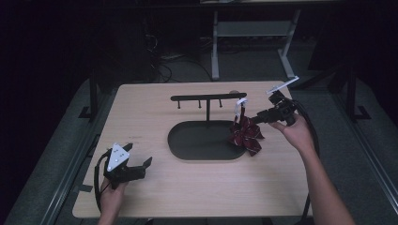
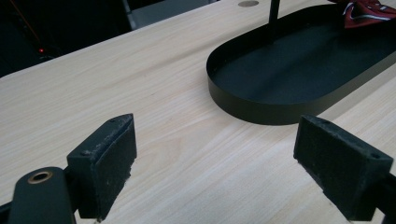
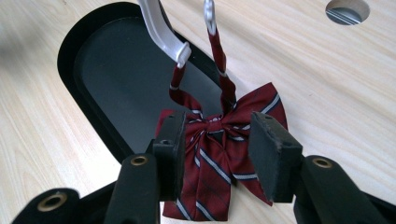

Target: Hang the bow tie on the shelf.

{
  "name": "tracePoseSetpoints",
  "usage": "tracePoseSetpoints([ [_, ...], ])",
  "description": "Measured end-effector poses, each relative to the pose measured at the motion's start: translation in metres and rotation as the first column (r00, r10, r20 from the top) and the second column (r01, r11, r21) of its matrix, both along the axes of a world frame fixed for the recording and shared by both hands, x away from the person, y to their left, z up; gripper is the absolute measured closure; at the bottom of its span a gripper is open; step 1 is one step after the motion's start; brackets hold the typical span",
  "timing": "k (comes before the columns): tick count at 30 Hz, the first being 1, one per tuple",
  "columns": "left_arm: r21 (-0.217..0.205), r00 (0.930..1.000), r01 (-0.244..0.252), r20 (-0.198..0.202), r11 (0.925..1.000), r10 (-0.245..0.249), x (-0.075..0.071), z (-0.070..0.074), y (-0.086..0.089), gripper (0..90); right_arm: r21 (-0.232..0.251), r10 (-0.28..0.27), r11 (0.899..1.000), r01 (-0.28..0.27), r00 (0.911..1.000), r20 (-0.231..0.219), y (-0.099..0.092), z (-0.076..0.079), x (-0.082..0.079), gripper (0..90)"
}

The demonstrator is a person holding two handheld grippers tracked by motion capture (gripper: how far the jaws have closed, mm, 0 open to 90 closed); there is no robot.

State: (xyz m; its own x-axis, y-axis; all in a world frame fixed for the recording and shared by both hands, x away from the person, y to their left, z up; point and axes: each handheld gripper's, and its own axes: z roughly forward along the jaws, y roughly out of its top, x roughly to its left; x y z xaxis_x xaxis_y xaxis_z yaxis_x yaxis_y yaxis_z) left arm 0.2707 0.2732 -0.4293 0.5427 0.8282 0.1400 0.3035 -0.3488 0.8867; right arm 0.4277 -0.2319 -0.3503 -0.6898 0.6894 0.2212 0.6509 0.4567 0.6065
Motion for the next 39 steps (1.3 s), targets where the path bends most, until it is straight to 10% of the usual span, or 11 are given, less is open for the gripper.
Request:
tracePoseSetpoints([
  [39, 0.010, 1.0000, 0.007, 0.001, 0.9999, -0.007, -0.002, 0.002, -0.003, 13.0, -0.002, -0.007, 1.000, 0.007, 0.9996, -0.027, -0.011, -0.020, -0.021, 53.1],
])
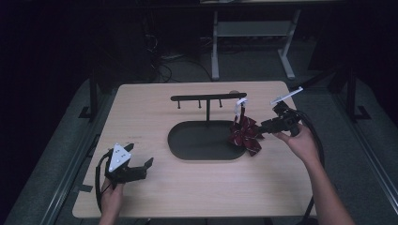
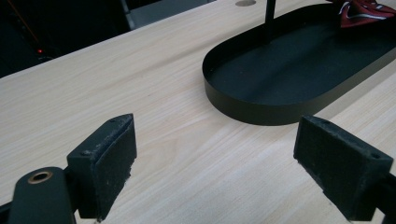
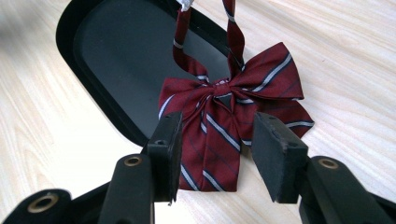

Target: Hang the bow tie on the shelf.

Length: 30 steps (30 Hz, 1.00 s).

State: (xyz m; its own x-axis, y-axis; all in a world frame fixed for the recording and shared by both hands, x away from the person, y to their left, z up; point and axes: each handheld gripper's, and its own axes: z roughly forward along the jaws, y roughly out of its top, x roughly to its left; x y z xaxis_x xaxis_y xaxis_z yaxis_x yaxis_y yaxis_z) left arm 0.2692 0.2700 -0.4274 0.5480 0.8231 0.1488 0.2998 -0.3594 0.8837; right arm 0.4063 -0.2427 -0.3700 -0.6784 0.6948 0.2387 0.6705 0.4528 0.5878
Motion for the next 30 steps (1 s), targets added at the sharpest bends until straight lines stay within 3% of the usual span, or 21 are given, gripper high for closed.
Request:
tracePoseSetpoints([
  [8, -0.017, 0.9999, -0.007, -0.009, 0.9998, 0.007, 0.000, -0.001, -0.001, 12.9, 0.006, 0.004, 1.000, -0.003, 0.9996, -0.029, -0.001, -0.012, -0.004, 52.3],
  [15, -0.020, 0.9999, -0.005, -0.012, 0.9998, 0.004, 0.000, 0.000, 0.000, 13.0, 0.004, 0.004, 1.000, -0.004, 0.9999, -0.015, -0.001, -0.013, -0.009, 52.3],
  [30, -0.019, 0.9999, -0.003, -0.012, 0.9998, 0.003, 0.001, -0.001, -0.001, 12.9, 0.011, -0.004, 1.000, 0.004, 0.9995, -0.032, -0.009, -0.026, -0.020, 51.9],
])
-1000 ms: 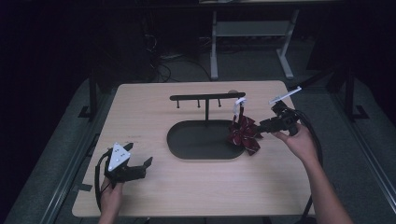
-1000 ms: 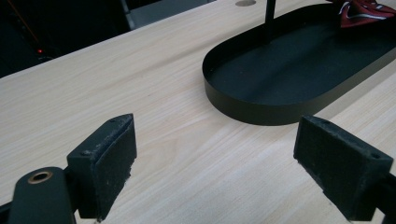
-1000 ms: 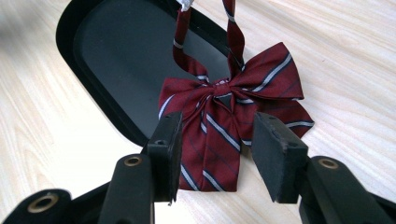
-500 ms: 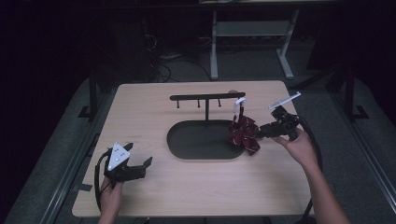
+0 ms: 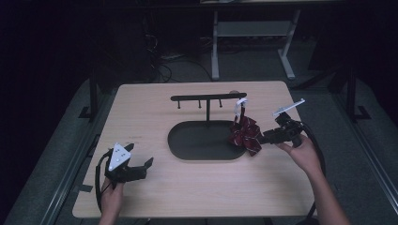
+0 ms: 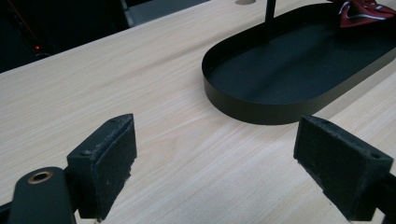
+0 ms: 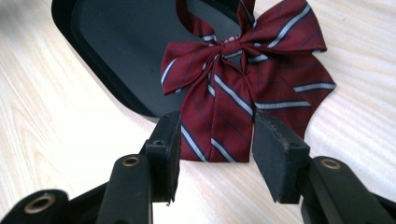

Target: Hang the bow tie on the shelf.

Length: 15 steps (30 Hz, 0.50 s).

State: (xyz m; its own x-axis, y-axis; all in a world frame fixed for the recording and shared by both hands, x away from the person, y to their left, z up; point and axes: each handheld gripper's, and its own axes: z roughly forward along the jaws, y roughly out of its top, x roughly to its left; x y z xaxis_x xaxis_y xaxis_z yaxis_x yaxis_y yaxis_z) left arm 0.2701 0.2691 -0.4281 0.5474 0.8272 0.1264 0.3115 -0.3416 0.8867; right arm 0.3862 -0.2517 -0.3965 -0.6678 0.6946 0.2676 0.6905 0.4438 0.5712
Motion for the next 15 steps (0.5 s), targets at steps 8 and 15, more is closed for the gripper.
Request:
tracePoseSetpoints([
  [8, 0.001, 1.0000, 0.002, -0.002, 1.0000, -0.002, 0.000, 0.000, 0.000, 12.9, 0.009, -0.007, 1.000, 0.007, 0.9999, -0.008, -0.006, -0.007, -0.005, 51.6],
  [15, 0.001, 1.0000, 0.002, -0.005, 1.0000, -0.002, 0.000, 0.000, 0.000, 12.9, 0.011, -0.015, 1.000, 0.015, 0.9999, -0.004, -0.010, -0.011, -0.011, 51.6],
])
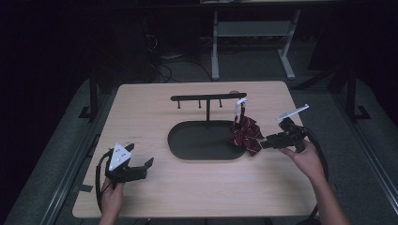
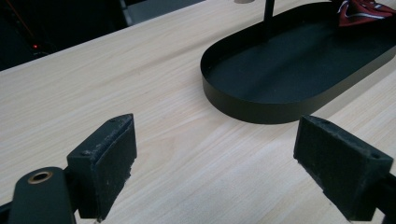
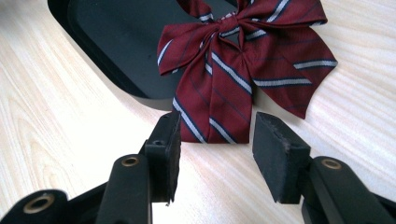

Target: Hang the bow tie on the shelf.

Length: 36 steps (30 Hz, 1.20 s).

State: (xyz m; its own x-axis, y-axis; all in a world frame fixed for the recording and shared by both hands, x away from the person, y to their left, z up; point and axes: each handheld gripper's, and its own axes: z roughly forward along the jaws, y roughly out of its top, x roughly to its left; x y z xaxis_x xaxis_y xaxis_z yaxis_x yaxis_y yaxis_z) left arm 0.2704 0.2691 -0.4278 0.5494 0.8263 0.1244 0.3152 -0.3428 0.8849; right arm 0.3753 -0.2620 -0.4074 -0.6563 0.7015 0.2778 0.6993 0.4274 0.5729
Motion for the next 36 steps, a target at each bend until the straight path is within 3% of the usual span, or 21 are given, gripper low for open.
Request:
tracePoseSetpoints([
  [36, 0.000, 1.0000, 0.001, -0.006, 1.0000, -0.001, 0.000, -0.001, 0.000, 13.0, 0.024, -0.029, 0.999, 0.029, 0.9994, -0.017, -0.022, -0.028, -0.035, 50.7],
])
